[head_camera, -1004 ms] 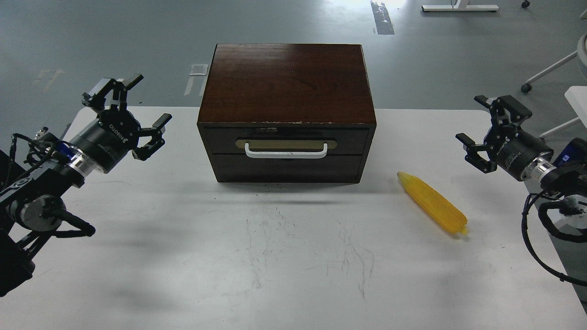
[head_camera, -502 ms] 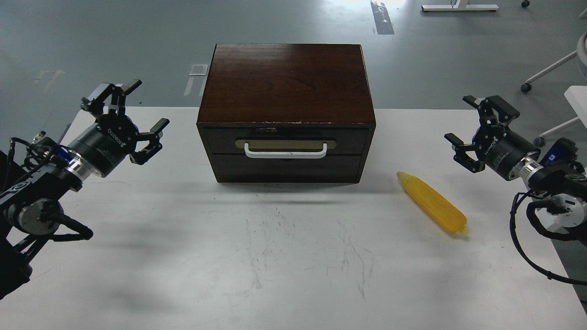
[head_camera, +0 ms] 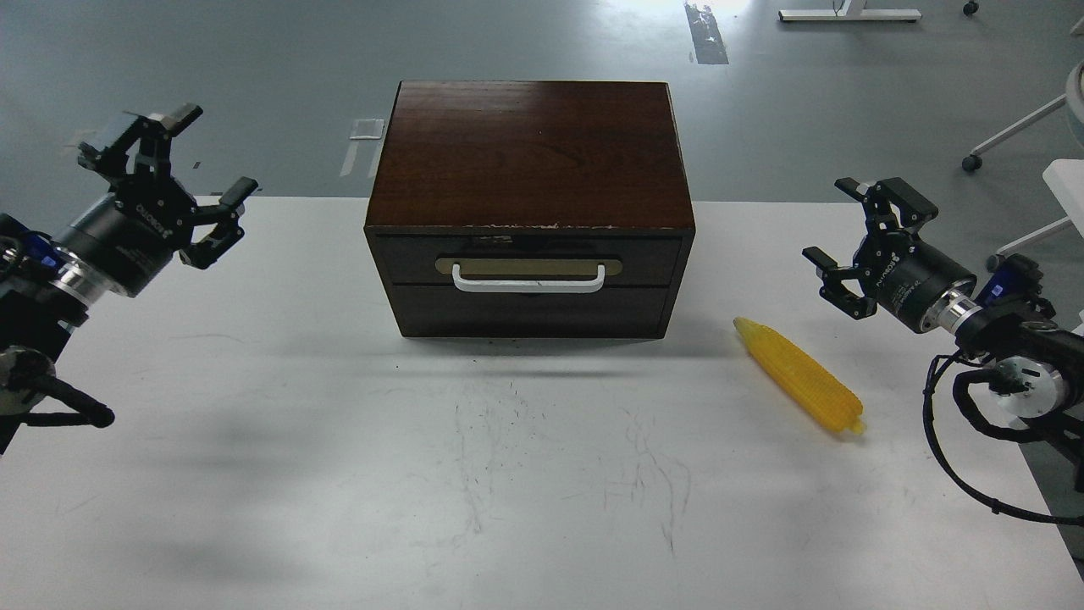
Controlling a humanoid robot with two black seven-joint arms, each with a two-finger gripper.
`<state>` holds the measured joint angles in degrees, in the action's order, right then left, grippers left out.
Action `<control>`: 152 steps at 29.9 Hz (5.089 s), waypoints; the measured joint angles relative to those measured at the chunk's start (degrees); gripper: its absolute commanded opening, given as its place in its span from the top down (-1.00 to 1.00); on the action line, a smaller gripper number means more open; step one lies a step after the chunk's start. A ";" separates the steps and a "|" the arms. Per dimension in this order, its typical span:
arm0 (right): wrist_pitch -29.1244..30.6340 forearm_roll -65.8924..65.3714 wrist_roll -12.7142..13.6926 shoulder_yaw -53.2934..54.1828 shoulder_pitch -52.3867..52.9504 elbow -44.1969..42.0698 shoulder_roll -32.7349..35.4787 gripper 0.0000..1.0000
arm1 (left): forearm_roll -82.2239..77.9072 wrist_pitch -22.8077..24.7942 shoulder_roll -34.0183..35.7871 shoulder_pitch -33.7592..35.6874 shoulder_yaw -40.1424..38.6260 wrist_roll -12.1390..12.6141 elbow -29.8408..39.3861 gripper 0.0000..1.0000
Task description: Put corn in drawer with both arms
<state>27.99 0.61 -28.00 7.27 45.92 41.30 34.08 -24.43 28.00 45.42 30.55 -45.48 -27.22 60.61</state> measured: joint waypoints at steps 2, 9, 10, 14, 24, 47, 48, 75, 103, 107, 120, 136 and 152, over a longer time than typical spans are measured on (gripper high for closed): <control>0.00 0.00 0.00 -0.05 -0.14 0.00 -0.07 -1.00 | -5.28 0.00 1.41 3.00 0.02 -0.57 0.97 -0.98; 0.00 0.00 0.00 -0.31 -0.25 0.13 -0.49 -1.00 | -21.52 0.01 4.02 12.78 0.05 -0.80 9.60 -0.98; 0.00 0.00 0.00 -0.31 -0.20 0.21 -0.51 -1.00 | -23.51 0.01 4.01 13.68 0.05 -0.80 11.28 -0.98; 0.00 0.00 0.00 -0.34 -0.17 0.33 -0.51 -1.00 | -32.09 0.00 3.50 15.19 0.05 -0.80 17.59 -0.98; 0.00 0.00 0.00 -0.21 -0.12 0.47 -0.40 -1.00 | -71.99 0.00 -5.49 22.82 3.17 -0.80 26.72 -0.98; 0.01 0.08 0.00 0.76 0.00 0.63 0.86 -1.00 | -98.83 -0.01 -22.02 45.28 38.51 -0.78 12.70 -0.98; 0.01 0.08 0.00 0.78 0.00 0.64 0.87 -1.00 | -99.03 -0.01 -22.12 45.28 39.10 -0.78 12.64 -0.98; 0.02 0.10 0.00 1.25 -0.36 0.62 1.00 -1.00 | -100.20 -0.01 -23.60 44.58 44.07 -0.78 7.99 -0.98; -0.01 0.09 0.00 1.78 -0.63 0.97 2.92 -1.00 | -100.01 -0.01 -25.02 43.94 45.47 -0.76 7.70 -0.98; 0.01 0.09 0.00 1.78 -0.66 1.04 2.92 -1.00 | -99.89 -0.01 -25.02 44.28 46.65 -0.76 8.45 -0.98; 0.01 0.09 0.00 1.78 -0.75 0.92 2.93 -1.00 | -99.13 0.01 -24.46 44.27 46.86 -0.75 14.42 -0.98; 0.01 0.10 0.00 1.78 -0.75 0.89 3.01 -1.00 | -99.22 -0.03 -18.89 44.43 48.70 -0.83 25.65 -0.98; 0.01 0.10 0.00 1.78 -0.83 0.97 3.50 -1.00 | -100.56 0.01 -18.69 46.29 48.94 -0.80 26.00 -0.98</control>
<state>28.00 0.71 -28.00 9.05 45.09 42.27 37.58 -124.99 28.02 26.73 76.84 3.45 -28.02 86.61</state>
